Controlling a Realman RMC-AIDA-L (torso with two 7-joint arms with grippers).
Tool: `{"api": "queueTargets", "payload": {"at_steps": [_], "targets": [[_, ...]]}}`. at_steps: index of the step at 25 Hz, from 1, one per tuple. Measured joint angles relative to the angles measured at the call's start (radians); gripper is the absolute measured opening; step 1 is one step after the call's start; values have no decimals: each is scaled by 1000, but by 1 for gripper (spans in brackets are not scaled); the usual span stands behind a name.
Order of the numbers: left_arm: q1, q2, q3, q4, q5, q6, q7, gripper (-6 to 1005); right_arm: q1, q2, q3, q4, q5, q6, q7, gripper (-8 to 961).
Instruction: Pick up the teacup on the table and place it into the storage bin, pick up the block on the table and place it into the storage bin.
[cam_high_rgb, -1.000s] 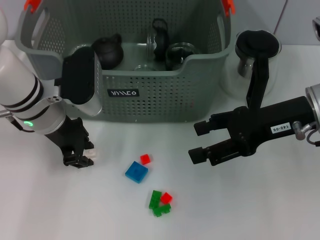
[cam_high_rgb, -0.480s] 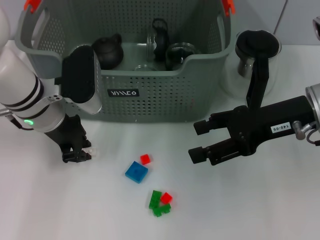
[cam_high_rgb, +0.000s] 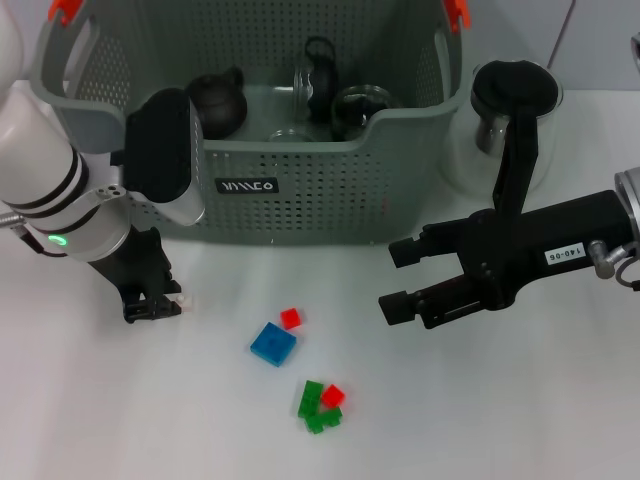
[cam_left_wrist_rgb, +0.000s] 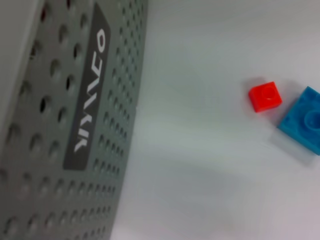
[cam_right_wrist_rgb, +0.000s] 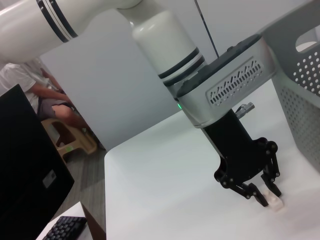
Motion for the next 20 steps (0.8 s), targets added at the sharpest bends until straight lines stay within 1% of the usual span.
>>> {"api": "queueTargets", "payload": {"at_steps": [4,7,8,9,11,14,16,17,18,20], "targets": [[-1,0,-3,-11,4,35,-1,192,-5,-1,1,0,2,-1,-4,947],[-1,0,-45,-72,-26,154,4,202,-7,-1,1,0,3,-4,-7,947],[-1,1,-68,-94,-38,196,7,205,-7,-1,1,0,3,-5,-8,947],[-1,4,-110,-130,-65,271,14,209,-7,-2,1,0,3,-7,-9,947],[-1,12,-167,-169,-110,372,20,215,-7,-4,1,0,3,-14,-16,947],[-1,32,-267,-220,-216,520,18,225,-8,-8,1,1,2,-27,-30,947],[-1,44,-330,-244,-289,562,1,232,-8,-13,2,1,0,-31,-41,947],[-1,44,-330,-244,-289,562,1,235,-8,-17,3,1,-1,-33,-46,947],[-2,59,-417,-268,-384,566,-47,238,-8,-20,4,1,-2,-36,-50,947],[-6,71,-454,-274,-427,551,-86,245,-8,-27,4,2,-2,-45,-56,946]]}}
